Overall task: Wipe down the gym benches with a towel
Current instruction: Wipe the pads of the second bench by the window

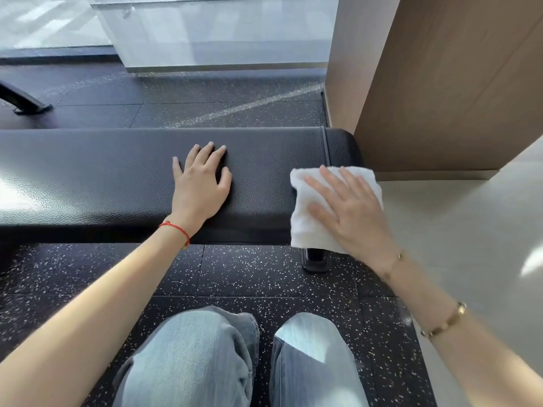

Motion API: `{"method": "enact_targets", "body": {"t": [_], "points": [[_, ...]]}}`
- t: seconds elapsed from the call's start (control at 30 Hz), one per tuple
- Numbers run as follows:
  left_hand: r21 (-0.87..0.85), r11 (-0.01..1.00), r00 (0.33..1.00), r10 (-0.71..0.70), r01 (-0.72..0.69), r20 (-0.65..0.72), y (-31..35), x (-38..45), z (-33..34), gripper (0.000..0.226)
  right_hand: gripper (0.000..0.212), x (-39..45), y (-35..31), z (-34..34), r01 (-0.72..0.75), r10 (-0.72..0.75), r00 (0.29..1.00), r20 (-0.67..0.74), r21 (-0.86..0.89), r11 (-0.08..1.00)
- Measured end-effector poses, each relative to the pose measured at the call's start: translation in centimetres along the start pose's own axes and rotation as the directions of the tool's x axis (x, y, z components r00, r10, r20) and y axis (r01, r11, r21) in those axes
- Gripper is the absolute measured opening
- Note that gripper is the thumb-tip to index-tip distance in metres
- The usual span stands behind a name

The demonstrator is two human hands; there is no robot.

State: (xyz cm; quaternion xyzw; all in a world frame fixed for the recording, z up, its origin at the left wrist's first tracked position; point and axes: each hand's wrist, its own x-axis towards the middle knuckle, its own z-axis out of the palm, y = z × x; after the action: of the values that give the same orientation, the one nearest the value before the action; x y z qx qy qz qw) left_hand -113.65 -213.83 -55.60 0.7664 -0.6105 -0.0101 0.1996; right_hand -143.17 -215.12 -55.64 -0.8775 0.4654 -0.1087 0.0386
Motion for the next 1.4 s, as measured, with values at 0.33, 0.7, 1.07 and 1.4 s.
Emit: {"method": "enact_targets", "body": {"t": [0.33, 0.7, 1.07, 1.4], "points": [[-0.009, 1.0, 1.0, 0.011, -0.011, -0.024, -0.6, 0.1, 0.1, 0.048, 0.058, 8.3, -4.0, 0.6, -0.085, 0.084, 0.984, 0.156, -0.002, 0.996], [0.018, 1.0, 1.0, -0.004, 0.004, -0.007, -0.1, 0.0, 0.1, 0.049, 0.053, 13.2, -0.7, 0.1, -0.183, 0.183, 0.968, 0.171, -0.017, 0.983], [0.019, 1.0, 1.0, 0.0, 0.0, -0.025, -0.3, 0.0, 0.3, 0.048, 0.052, 6.8, -0.6, 0.3, -0.035, 0.03, 0.991, 0.129, 0.033, 0.999], [0.018, 1.0, 0.999, -0.011, 0.012, -0.032, -0.1, 0.1, 0.2, 0.048, 0.053, 17.4, -3.0, 1.2, -0.087, 0.083, 0.968, 0.236, 0.004, 0.996]]}}
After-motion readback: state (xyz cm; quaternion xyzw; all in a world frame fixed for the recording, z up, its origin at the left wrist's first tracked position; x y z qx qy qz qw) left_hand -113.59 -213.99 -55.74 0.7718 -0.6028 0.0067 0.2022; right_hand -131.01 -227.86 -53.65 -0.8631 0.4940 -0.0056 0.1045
